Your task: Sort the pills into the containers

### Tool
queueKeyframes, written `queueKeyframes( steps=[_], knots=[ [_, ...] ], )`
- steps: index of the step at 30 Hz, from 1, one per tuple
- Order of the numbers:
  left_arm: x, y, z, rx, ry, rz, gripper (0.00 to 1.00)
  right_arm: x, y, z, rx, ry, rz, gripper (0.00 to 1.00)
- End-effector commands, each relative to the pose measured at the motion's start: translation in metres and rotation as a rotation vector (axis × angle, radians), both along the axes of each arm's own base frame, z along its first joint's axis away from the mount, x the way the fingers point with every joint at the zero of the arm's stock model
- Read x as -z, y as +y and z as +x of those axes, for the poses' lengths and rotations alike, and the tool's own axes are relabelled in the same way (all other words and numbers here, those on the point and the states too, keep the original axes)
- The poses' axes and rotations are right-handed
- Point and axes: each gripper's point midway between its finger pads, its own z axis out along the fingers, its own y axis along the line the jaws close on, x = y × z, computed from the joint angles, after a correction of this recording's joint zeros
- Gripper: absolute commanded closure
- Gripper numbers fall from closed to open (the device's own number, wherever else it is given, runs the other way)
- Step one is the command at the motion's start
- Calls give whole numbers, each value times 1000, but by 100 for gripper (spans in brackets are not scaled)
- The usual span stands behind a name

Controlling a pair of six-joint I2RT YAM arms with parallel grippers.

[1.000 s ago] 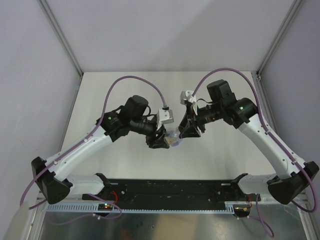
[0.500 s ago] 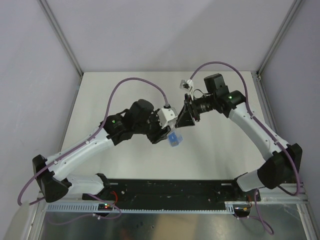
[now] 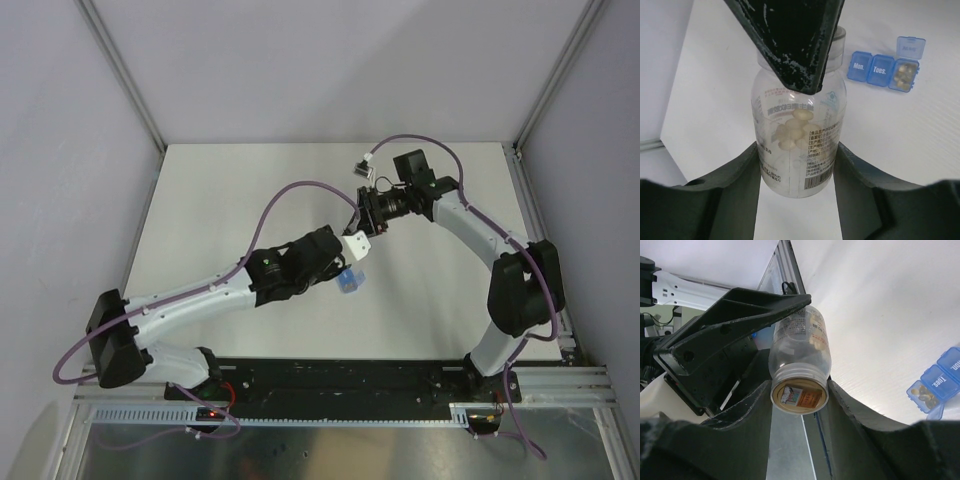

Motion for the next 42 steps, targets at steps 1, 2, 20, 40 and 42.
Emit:
queueKeyframes(
  steps=[1,2,20,40,42],
  knots=[
    [-36,-27,11,20,-129,-128,100,-17,6,-8,-20,-49,29,54],
    [-36,-27,11,23,-127,-132,100,-19,2,-7,-12,-86,23,48],
    [-61,-30,-27,296,165,-382,100,-82,-69,-32,64,-629,-2,15],
    [-73,-40,-114,682,603,-530,100,-98,-35,-98,-259,-965,-10,18],
    [-73,-41,-114,681,608,-530,100,-96,-33,-102,-279,-952,0,19]
  ],
)
